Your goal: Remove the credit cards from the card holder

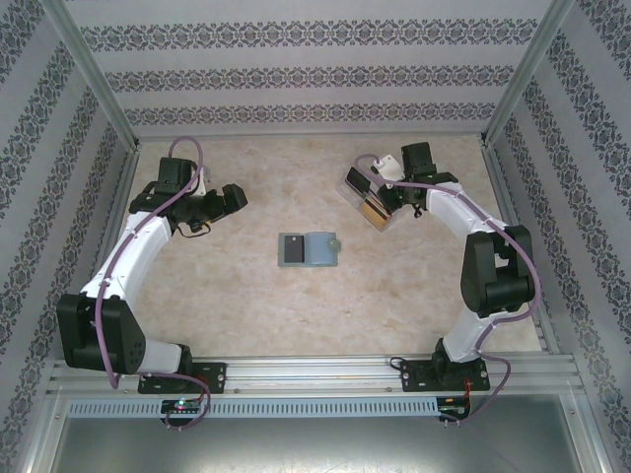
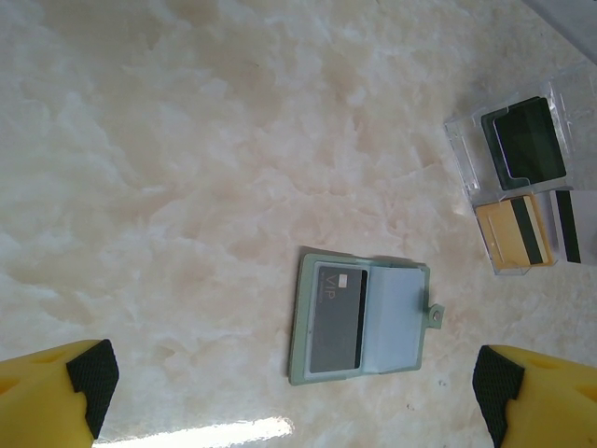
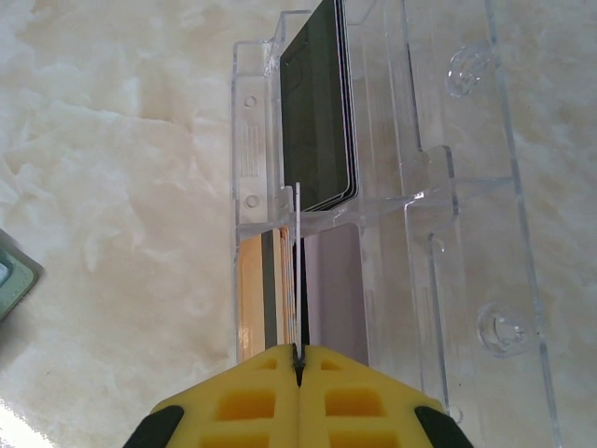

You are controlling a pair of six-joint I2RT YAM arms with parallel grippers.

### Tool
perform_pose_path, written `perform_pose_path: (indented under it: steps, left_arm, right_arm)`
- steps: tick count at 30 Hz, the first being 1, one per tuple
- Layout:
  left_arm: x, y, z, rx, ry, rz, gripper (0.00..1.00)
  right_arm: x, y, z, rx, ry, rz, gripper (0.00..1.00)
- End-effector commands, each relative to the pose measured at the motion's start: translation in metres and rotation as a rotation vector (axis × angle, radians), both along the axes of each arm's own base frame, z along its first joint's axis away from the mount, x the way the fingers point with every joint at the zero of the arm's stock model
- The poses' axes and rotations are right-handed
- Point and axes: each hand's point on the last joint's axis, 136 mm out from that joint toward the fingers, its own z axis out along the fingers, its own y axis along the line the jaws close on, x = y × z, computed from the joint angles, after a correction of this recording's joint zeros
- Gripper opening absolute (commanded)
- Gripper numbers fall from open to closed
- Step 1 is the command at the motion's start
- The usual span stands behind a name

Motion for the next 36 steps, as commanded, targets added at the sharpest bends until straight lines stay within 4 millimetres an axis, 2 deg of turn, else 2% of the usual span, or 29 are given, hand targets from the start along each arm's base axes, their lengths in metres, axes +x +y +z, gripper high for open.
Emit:
perform_pose_path:
  steps: [1,9,18,24,27,33,36]
  left_arm:
    - [0.001,0.002,0.004,0.0,-0.003,-0.012,1.0]
    - [0.002,0.0,0.001,-0.014,0.005,-0.02,1.0]
    - [0.002,-0.001,-0.003,-0.023,0.018,-0.024,1.0]
    - [0.002,-0.002,-0.004,-0.027,0.023,-0.026,1.0]
    - [0.002,-0.002,-0.004,-0.029,0.024,-0.028,0.99]
    - [0.003,-0.003,-0.004,-0.033,0.023,-0.032,1.0]
    - [0.003,-0.003,-0.002,-0.034,0.018,-0.033,1.0]
  right_arm:
    - [0.012,-0.011,0.002,-0.033,-0.019,-0.017,0.0]
    - [0.012,-0.02,-0.015,-0.093,0.013,-0.021,0.0]
    - [0.009,-0.02,-0.037,-0.113,0.078,0.006,0.0]
    - [0.009,-0.021,-0.036,-0.121,0.081,0.006,0.0]
    - [0.01,-0.023,-0.031,-0.122,0.073,-0.006,0.04]
    - [0.008,-0.026,-0.026,-0.134,0.075,-0.023,0.21]
    - [0.009,-0.025,-0.012,-0.114,0.037,-0.037,0.27]
